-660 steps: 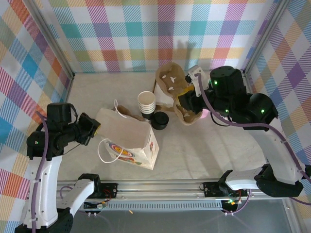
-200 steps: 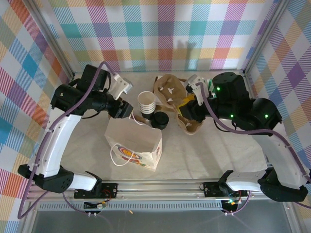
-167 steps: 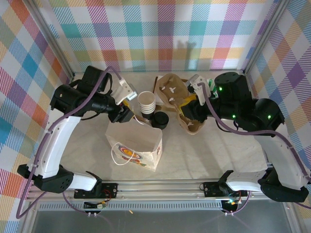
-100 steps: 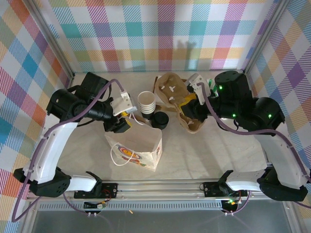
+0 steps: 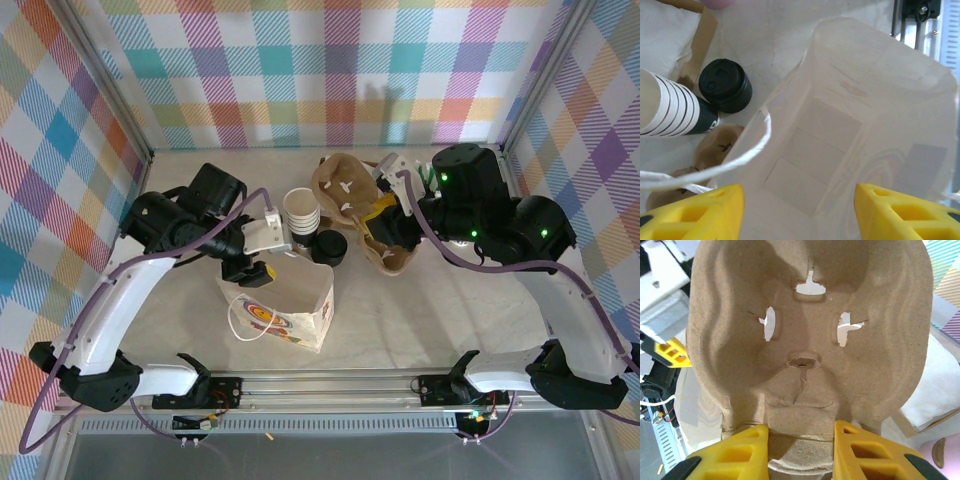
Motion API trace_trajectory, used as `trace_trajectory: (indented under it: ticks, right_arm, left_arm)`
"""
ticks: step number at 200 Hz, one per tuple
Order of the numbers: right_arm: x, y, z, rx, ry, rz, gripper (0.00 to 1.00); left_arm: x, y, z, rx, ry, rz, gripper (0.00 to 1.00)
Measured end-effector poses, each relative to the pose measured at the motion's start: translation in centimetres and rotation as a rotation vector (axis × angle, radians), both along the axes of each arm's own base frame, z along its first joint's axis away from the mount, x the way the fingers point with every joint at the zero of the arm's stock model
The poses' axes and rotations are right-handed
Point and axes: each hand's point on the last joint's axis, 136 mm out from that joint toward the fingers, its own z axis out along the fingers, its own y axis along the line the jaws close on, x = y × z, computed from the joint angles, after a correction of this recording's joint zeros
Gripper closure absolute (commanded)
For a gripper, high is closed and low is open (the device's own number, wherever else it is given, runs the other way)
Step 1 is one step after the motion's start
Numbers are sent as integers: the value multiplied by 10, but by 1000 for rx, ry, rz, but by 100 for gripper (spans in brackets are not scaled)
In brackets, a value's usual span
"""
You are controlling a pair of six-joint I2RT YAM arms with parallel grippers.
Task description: Pack the takeout coffee
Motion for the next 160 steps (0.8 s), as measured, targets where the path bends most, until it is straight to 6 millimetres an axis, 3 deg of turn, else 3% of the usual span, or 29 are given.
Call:
trace_trajectory:
  ticks: [60,94,121,160]
  right_arm:
    - [-7,-3,-6,11,31,4,70]
    - [-13,0,-7,23,54,29,71]
    - [-18,10,-1,40,89,82,71]
    - [-27,33,8,95,165,178,73]
  left_arm:
    - [25,-8,-4,29,-72,-17,45]
    - [30,-6,7,10,-76,61,45]
    - [23,8,29,-81,-101,217,43]
    - [1,45,58,-318,-137,541,41]
